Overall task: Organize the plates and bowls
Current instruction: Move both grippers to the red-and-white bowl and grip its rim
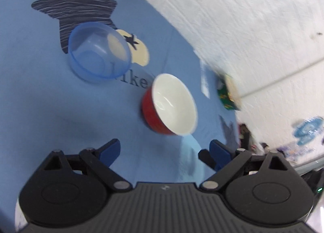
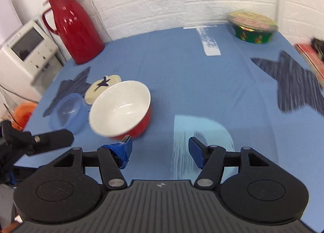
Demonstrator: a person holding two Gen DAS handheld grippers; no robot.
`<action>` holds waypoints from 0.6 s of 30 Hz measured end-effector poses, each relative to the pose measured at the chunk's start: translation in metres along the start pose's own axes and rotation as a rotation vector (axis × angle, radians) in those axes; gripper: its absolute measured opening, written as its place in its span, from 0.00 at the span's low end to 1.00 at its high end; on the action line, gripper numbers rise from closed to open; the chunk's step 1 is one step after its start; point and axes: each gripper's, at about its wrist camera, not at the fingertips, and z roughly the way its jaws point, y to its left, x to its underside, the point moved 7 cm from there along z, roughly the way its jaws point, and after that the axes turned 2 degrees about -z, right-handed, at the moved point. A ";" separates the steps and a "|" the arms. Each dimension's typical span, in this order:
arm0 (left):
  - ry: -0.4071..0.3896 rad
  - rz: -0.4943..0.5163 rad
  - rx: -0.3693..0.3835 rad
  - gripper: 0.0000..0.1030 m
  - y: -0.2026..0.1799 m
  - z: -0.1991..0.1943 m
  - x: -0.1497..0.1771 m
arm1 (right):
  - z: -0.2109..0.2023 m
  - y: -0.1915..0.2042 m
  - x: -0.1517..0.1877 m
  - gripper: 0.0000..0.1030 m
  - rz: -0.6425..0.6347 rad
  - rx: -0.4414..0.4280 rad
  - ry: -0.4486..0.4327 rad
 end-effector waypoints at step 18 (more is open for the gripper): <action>-0.049 -0.078 -0.176 0.63 0.018 0.054 -0.022 | 0.089 0.025 -0.037 0.47 -0.196 0.039 0.077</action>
